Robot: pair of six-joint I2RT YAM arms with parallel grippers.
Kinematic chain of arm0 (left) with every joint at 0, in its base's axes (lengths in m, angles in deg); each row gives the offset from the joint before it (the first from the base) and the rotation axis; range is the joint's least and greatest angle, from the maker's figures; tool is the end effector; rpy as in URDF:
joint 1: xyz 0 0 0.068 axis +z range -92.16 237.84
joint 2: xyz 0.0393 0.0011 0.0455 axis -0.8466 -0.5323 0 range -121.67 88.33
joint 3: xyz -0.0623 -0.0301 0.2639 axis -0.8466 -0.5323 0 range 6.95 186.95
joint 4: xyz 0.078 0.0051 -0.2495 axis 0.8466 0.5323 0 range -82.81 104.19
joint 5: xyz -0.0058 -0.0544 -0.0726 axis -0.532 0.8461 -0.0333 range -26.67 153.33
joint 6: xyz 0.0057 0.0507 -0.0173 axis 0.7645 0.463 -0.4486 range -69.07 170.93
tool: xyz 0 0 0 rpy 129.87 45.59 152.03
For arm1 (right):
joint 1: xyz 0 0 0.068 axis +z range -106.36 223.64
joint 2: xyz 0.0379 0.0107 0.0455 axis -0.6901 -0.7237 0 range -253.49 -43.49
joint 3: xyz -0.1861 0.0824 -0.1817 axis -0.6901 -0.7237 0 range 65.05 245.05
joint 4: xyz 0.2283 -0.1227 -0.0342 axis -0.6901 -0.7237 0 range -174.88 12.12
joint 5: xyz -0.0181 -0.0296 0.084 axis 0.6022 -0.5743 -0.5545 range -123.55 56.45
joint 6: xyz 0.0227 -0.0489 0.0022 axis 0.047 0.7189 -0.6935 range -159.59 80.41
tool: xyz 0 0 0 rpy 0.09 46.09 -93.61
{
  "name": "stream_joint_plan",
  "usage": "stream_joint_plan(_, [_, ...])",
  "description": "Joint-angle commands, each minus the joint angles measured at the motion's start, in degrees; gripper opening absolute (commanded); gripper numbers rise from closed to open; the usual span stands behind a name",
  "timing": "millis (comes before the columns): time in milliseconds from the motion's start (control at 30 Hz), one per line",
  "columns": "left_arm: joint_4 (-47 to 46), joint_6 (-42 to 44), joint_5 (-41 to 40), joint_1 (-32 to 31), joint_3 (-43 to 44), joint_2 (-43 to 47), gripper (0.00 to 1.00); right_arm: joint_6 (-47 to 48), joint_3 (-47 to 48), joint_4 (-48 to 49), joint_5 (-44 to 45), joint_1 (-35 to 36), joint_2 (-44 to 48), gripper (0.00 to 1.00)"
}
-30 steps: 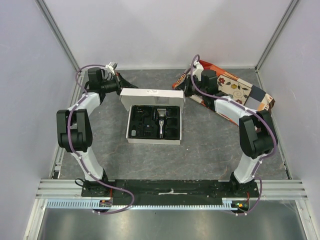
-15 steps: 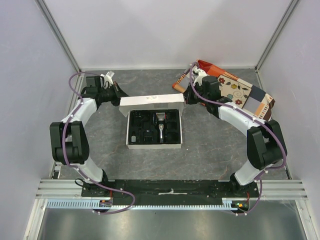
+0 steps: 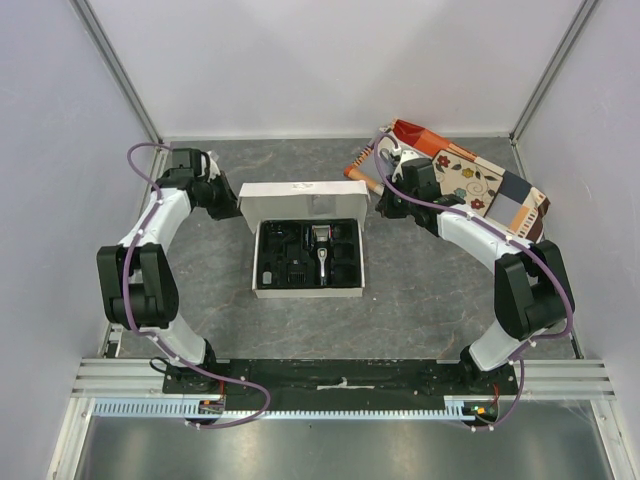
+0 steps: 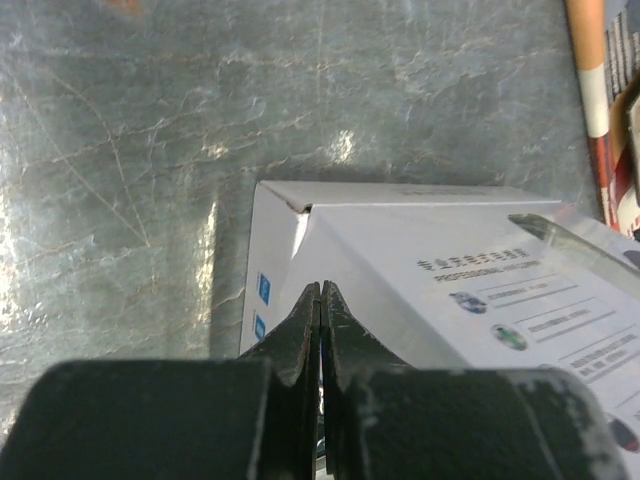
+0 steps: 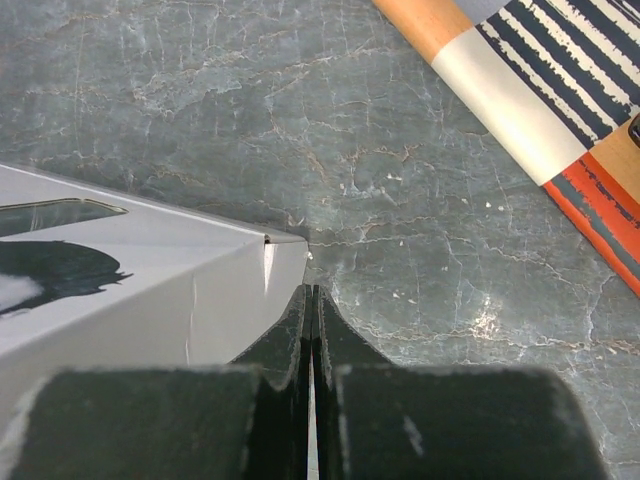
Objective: Sort the hair-cutting tools
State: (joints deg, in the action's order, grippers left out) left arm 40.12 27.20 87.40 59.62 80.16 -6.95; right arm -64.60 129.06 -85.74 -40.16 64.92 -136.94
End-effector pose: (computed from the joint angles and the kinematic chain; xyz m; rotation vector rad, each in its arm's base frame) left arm 0.3553 -0.0035 0.2527 -0.3940 2.5136 -0.6836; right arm 0.3394 0.1365 0.2426 0.0091 2.2776 0.5642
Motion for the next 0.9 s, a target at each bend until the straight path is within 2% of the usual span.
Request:
stream_joint_plan(0, [2.23,3.68,-0.88,-0.11,-1.49,0.36,0.02,1.46,2.26,-0.32,0.64,0.26,0.55,0.00])
stream_joint_plan(367, [-2.16,2.46,7.47,-0.11,-7.19,1.86,0.02,-0.21,0.86,1.79,-2.62,1.31,0.37,0.00])
stream_joint_plan(867, [-4.71,3.42,8.27,-0.02,-9.75,2.82,0.02,-3.55,-1.60,4.87,-4.20,3.77,0.20,0.00])
